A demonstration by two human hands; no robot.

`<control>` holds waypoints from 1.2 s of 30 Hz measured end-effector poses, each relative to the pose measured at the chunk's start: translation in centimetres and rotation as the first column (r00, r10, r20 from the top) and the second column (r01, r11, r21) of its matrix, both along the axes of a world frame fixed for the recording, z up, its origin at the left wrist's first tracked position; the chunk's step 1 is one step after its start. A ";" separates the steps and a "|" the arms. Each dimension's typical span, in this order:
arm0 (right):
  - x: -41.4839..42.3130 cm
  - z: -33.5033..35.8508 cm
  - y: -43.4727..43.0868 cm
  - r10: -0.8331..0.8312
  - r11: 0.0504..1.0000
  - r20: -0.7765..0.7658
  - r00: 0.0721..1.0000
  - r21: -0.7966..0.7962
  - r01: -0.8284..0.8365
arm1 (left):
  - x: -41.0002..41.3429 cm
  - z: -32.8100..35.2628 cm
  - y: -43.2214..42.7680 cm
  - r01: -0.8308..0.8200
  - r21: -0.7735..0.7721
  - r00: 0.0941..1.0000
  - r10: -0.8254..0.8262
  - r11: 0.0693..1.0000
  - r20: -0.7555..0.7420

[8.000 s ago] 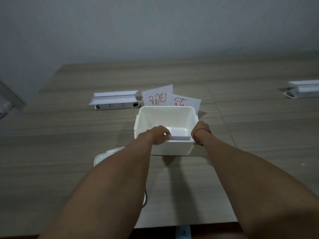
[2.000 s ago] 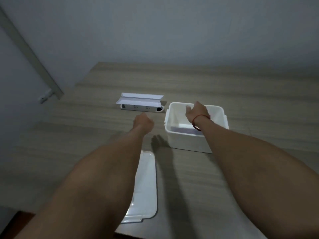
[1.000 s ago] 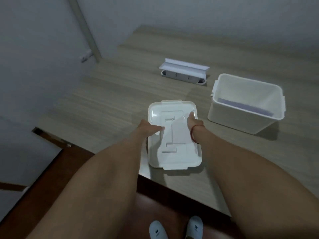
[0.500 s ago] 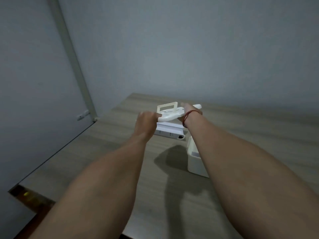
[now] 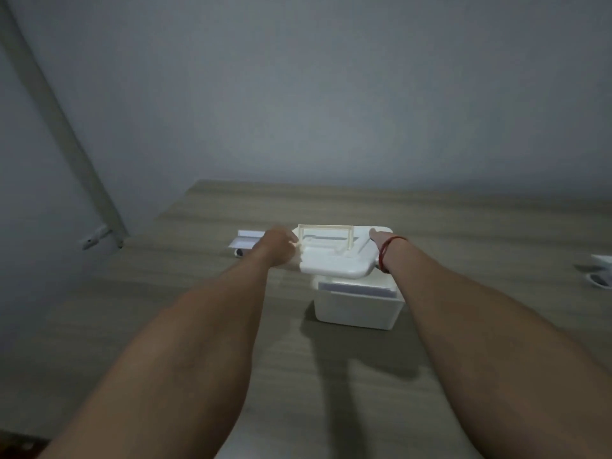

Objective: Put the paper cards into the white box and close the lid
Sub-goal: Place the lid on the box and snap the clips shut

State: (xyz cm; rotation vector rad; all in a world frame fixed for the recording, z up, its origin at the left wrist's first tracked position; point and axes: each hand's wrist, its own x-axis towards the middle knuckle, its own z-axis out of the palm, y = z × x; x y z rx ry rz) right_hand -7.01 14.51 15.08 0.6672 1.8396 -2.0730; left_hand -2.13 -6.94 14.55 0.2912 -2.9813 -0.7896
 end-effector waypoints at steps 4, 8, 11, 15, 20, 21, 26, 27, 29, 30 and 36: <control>-0.7 -0.2 3.8 -0.009 1.000 -0.004 1.000 -0.018 0.009 | -2.0 0.0 3.3 -0.125 -0.060 0.992 0.123 0.990 -0.034; -2.6 -0.9 7.3 0.040 0.997 -0.047 0.998 0.068 -0.037 | -4.6 0.0 5.9 -0.299 0.163 0.954 0.300 0.940 0.023; -3.4 -1.3 8.1 0.001 0.994 -0.054 0.999 0.108 0.005 | -6.0 -0.9 7.0 -0.403 0.371 0.914 0.386 0.837 0.122; -4.4 -2.0 7.9 -0.233 0.912 -0.080 0.969 0.326 0.247 | -7.4 -3.0 7.8 -0.521 0.461 0.849 0.495 0.718 0.187; -6.5 -5.0 7.3 -0.244 0.908 -0.016 0.970 0.346 0.234 | -9.7 -4.8 7.6 -0.531 0.453 0.843 0.499 0.717 0.198; -6.9 -5.8 7.1 -0.240 0.903 -0.008 0.971 0.365 0.226 | -10.3 -5.2 7.6 -0.525 0.439 0.848 0.492 0.730 0.196; -8.4 -8.8 6.1 -0.197 0.832 -0.043 0.979 0.522 0.190 | -11.6 -8.2 7.5 -0.455 0.266 0.890 0.425 0.850 0.167; -8.6 -9.3 6.1 -0.182 0.819 -0.050 0.982 0.545 0.180 | -11.7 -8.8 7.5 -0.437 0.237 0.898 0.406 0.868 0.170; -9.1 -10.3 6.0 -0.143 0.802 -0.056 0.988 0.579 0.149 | -12.0 -10.0 7.3 -0.404 0.219 0.911 0.370 0.888 0.181; -9.3 -10.6 6.0 -0.119 0.796 -0.056 0.991 0.591 0.129 | -12.0 -10.5 7.3 -0.397 0.214 0.914 0.365 0.892 0.177; -10.5 -12.7 5.2 -0.045 0.762 -0.045 0.998 0.644 0.063 | -12.9 -12.9 6.4 -0.430 0.223 0.894 0.380 0.875 0.236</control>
